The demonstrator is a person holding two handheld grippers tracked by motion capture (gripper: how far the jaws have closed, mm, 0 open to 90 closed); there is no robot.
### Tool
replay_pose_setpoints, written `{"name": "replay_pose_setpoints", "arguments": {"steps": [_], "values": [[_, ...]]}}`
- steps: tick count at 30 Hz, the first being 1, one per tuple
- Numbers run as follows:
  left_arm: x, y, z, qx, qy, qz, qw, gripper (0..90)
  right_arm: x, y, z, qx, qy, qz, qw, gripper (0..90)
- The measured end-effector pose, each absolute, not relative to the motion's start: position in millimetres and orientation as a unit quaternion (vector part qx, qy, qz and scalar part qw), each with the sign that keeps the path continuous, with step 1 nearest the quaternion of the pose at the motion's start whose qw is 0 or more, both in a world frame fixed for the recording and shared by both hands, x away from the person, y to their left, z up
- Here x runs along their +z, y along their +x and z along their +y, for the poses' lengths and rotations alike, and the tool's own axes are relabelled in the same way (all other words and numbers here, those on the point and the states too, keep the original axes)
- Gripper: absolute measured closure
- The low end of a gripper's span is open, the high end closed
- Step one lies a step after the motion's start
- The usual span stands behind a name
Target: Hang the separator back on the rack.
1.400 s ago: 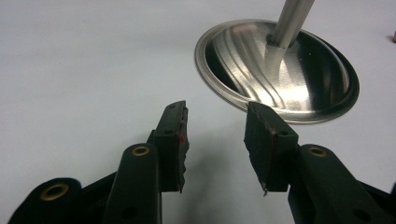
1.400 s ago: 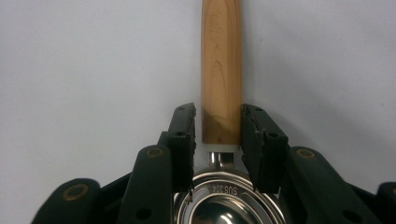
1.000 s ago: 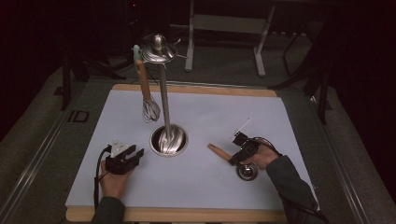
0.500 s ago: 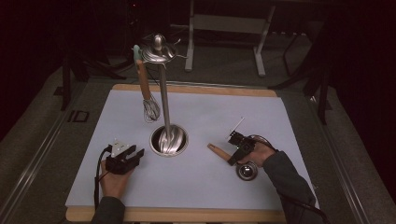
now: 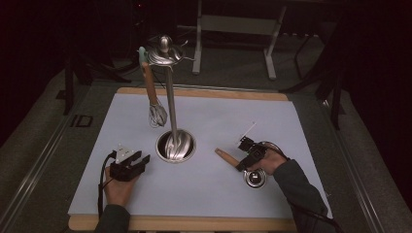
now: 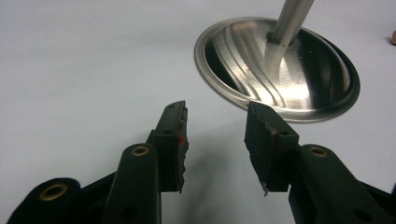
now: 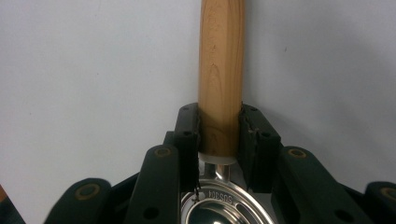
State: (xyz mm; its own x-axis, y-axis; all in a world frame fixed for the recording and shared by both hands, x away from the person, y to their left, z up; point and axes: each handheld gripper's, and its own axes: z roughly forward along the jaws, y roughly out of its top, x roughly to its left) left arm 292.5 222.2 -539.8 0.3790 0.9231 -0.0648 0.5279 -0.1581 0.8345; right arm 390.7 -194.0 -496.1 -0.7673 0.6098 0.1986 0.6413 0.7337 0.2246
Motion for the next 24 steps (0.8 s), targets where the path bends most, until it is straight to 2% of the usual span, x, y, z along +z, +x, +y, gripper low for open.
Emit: {"name": "replay_pose_setpoints", "arguments": {"steps": [8,24], "values": [[-540,292,222,0.241,0.721,0.503,0.411,59.1,-488,389,-194,-0.171,-0.338,-0.924,0.044,71.2],[-540,292,223,0.239,0.719,0.504,0.414,59.1,-478,374,-199,-0.233,-0.345,-0.909,-0.011,71.3]]}}
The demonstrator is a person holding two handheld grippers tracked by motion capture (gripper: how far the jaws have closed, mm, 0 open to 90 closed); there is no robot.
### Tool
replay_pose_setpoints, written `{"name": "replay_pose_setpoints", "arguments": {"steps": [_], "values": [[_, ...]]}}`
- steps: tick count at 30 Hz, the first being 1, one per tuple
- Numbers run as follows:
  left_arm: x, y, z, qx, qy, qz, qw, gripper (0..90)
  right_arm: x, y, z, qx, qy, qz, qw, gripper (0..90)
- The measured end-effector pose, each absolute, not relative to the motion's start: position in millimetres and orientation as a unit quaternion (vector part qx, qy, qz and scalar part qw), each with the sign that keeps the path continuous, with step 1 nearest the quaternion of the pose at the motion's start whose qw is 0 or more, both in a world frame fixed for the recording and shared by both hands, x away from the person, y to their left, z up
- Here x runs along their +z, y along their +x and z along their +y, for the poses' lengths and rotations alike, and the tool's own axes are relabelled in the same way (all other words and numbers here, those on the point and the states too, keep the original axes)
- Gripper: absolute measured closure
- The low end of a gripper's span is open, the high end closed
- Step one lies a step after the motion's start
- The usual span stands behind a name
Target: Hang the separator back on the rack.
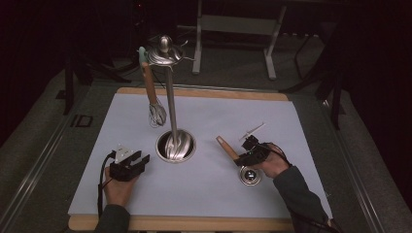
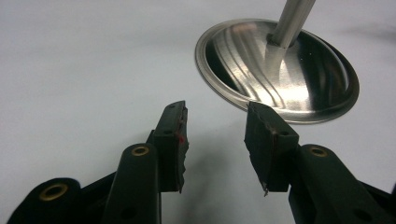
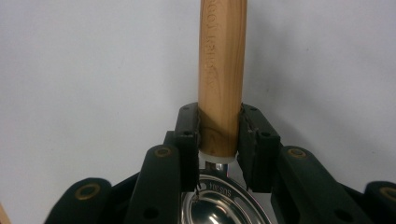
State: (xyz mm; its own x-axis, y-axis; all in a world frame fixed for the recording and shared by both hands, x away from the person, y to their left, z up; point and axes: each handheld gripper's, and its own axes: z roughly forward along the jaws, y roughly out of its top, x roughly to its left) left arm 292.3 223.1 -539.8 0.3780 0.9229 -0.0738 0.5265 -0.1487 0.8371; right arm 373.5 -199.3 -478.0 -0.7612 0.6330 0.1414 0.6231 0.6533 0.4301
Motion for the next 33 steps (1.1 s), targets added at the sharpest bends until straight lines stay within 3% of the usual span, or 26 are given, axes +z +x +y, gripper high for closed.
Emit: {"name": "replay_pose_setpoints", "arguments": {"steps": [33], "values": [[-540,292,223,0.240,0.720,0.503,0.413,59.1,-459,354,-203,0.344,0.346,0.871,0.051,71.4]]}}
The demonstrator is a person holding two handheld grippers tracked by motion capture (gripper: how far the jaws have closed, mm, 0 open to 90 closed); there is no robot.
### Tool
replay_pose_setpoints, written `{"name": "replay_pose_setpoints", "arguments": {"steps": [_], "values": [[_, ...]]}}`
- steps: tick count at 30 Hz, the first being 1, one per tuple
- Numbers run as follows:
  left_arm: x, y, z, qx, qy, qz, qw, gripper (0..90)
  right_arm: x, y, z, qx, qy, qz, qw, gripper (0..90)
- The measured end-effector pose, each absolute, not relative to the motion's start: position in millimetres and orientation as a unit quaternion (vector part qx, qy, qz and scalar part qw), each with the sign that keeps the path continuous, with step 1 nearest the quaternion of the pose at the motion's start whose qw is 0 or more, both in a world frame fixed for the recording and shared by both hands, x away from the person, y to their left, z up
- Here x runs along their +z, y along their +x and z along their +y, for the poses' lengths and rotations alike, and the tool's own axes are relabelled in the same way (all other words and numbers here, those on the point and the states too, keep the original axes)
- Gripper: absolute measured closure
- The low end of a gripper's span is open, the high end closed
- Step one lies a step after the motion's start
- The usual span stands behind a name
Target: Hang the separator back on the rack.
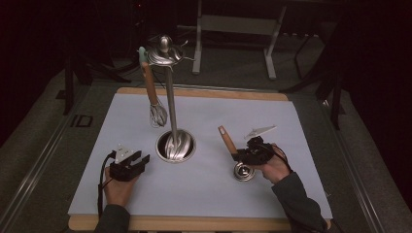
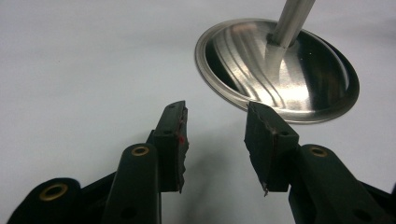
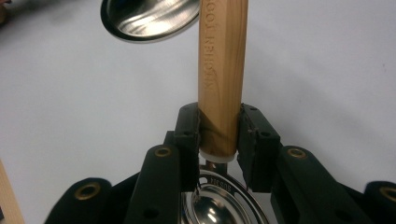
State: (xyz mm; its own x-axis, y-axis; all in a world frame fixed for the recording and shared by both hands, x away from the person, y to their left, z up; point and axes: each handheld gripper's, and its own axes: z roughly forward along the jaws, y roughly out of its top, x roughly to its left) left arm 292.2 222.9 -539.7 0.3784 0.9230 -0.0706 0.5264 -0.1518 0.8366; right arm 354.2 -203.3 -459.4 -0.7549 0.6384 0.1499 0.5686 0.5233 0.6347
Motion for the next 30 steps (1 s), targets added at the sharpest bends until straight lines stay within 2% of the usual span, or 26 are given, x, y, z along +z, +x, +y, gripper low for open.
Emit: {"name": "replay_pose_setpoints", "arguments": {"steps": [20,30], "values": [[-540,292,223,0.240,0.721,0.502,0.413,59.1,-444,345,-202,0.398,0.323,0.855,0.075,71.4],[-540,292,223,0.241,0.720,0.503,0.413,59.1,-437,343,-200,0.419,0.312,0.850,0.069,71.4]]}}
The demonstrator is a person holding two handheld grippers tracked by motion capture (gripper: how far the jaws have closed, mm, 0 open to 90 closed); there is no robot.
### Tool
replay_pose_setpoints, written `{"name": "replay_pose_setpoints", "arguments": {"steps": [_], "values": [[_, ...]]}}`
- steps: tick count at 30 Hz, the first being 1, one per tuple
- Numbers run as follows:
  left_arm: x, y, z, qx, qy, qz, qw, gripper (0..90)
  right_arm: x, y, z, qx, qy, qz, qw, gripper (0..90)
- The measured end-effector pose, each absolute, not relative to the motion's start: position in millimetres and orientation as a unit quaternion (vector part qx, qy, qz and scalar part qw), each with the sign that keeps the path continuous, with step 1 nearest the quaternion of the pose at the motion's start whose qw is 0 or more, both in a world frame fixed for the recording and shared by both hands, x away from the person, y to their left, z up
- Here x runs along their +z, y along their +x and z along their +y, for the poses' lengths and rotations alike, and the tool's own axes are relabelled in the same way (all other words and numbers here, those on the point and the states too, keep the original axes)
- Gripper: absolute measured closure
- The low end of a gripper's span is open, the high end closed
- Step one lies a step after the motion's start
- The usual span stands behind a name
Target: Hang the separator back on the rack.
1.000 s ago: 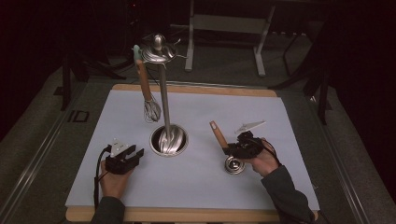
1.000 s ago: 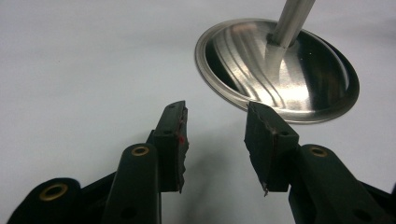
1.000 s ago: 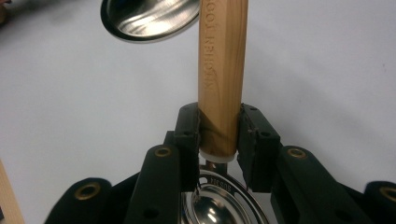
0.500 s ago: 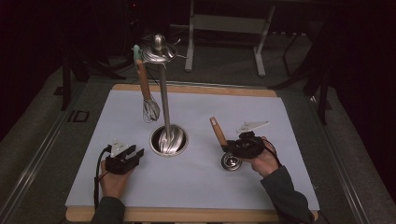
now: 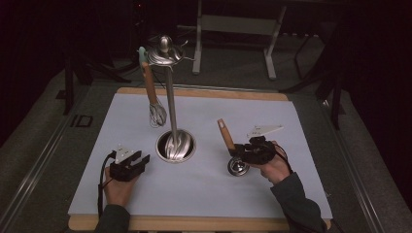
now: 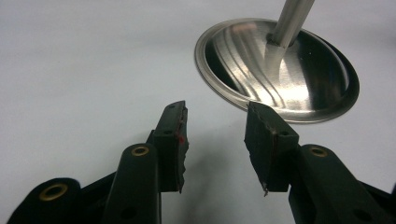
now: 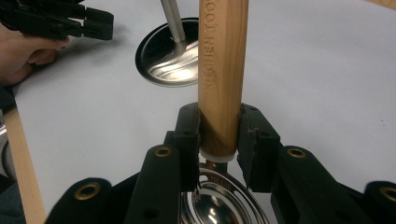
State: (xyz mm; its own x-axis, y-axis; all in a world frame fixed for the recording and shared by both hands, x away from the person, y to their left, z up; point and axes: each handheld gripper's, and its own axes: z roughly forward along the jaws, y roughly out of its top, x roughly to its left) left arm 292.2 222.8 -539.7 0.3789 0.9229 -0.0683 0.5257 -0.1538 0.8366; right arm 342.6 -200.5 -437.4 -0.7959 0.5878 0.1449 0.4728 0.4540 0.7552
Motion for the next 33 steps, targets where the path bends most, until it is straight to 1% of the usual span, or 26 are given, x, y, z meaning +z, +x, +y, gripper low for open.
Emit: {"name": "replay_pose_setpoints", "arguments": {"steps": [33], "values": [[-540,292,223,0.240,0.721,0.503,0.413,59.1,-409,330,-187,0.458,0.276,0.841,0.083,71.4]]}}
